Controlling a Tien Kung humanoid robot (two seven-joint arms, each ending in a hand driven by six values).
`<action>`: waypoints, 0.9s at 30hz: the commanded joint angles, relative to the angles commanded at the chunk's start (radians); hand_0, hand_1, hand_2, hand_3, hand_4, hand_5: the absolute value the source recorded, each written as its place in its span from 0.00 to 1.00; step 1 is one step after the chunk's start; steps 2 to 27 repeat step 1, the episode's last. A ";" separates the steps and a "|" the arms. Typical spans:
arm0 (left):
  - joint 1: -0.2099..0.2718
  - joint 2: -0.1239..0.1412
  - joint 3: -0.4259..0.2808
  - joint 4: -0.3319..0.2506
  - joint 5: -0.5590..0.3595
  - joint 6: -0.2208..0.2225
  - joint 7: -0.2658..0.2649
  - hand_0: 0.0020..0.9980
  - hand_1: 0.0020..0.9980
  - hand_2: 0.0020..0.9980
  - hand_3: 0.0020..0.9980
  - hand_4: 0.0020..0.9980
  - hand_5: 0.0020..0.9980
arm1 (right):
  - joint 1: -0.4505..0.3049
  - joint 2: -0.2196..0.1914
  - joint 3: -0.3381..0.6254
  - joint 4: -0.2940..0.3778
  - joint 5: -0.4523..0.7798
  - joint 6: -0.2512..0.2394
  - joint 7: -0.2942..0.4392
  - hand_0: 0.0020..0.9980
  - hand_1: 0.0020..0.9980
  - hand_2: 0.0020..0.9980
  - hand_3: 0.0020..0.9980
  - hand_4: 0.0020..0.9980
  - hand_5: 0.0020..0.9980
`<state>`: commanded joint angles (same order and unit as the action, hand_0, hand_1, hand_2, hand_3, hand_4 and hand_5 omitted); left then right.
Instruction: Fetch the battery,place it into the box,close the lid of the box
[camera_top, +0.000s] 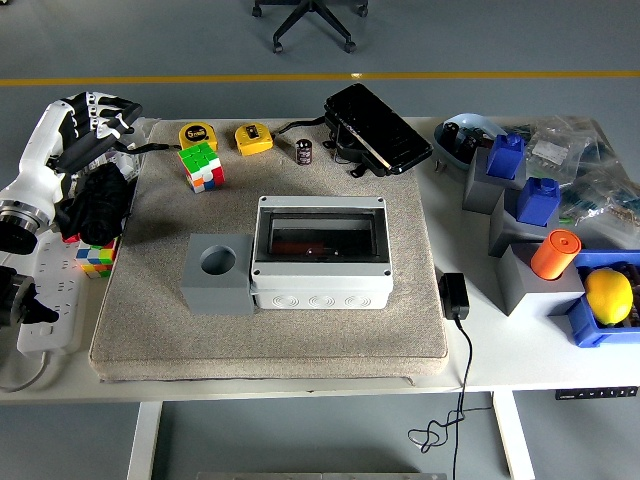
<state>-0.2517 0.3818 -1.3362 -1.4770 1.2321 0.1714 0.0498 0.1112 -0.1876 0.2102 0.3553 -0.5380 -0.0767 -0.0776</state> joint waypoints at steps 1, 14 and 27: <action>0.001 -0.001 -0.002 0.000 0.000 0.000 0.000 0.35 0.53 0.57 0.56 0.96 0.60 | 0.000 0.001 0.001 0.000 0.000 0.000 0.000 0.74 0.71 0.71 0.73 1.00 0.61; 0.001 -0.001 -0.002 0.000 0.000 0.000 0.000 0.35 0.53 0.57 0.56 0.96 0.60 | 0.000 0.001 0.001 0.000 0.000 0.000 0.000 0.74 0.71 0.71 0.73 1.00 0.61; 0.001 -0.001 -0.002 0.000 0.000 0.000 0.000 0.35 0.53 0.57 0.56 0.96 0.60 | 0.000 0.001 0.001 0.000 0.000 0.000 0.000 0.74 0.71 0.71 0.73 1.00 0.61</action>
